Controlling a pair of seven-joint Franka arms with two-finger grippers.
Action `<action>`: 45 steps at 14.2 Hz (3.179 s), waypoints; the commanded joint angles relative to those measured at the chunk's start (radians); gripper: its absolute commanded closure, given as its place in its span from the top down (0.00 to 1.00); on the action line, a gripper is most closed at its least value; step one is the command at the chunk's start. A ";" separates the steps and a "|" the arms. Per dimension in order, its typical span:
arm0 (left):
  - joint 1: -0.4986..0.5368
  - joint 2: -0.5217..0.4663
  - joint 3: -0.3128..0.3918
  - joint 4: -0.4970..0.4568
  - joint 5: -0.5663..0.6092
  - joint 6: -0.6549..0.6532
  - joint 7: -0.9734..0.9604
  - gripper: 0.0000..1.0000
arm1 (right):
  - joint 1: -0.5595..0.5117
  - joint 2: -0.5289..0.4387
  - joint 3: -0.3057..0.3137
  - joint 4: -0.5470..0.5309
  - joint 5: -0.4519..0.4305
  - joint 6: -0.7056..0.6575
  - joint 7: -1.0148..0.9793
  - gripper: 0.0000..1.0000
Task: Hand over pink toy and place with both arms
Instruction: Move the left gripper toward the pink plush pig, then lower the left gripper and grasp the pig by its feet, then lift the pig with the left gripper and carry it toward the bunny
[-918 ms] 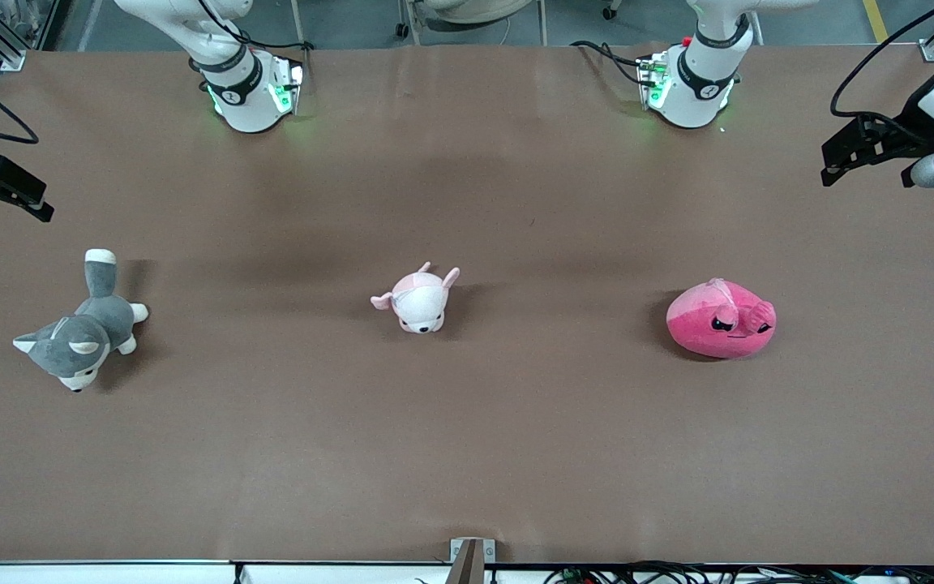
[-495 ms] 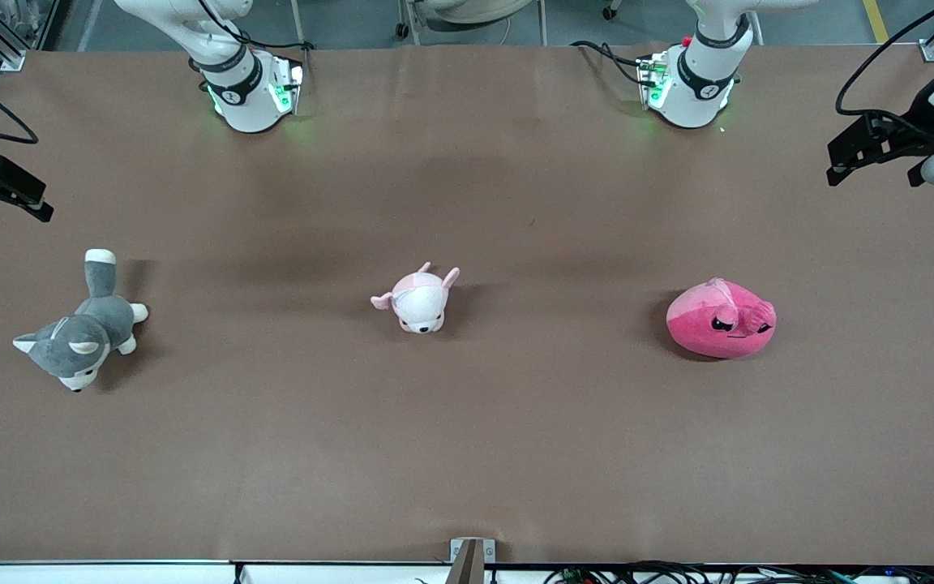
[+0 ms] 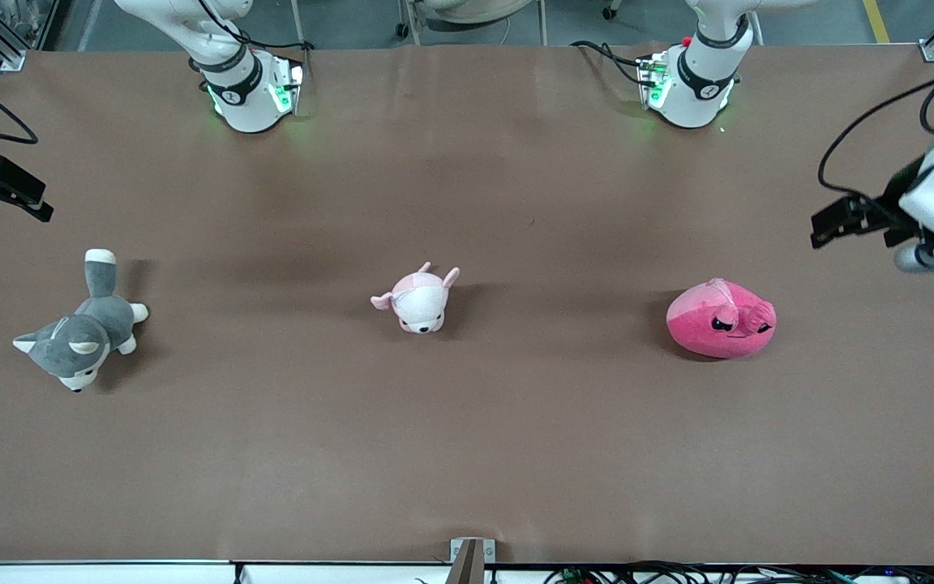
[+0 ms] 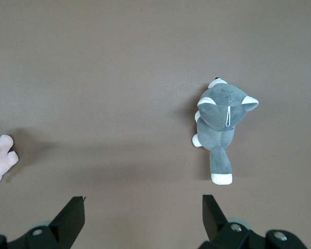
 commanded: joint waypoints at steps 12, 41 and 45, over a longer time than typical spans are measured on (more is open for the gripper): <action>0.029 0.072 -0.008 -0.421 -0.020 0.539 -0.034 0.80 | -0.004 -0.016 0.003 -0.014 -0.022 0.001 0.015 1.00; -0.007 0.014 -0.104 -0.109 -0.221 0.033 -0.153 0.00 | 0.003 -0.015 0.004 -0.005 0.095 0.001 0.018 1.00; -0.031 0.020 -0.269 -0.049 -0.209 0.044 -0.490 0.00 | 0.025 -0.012 0.012 -0.005 0.214 0.009 0.018 0.85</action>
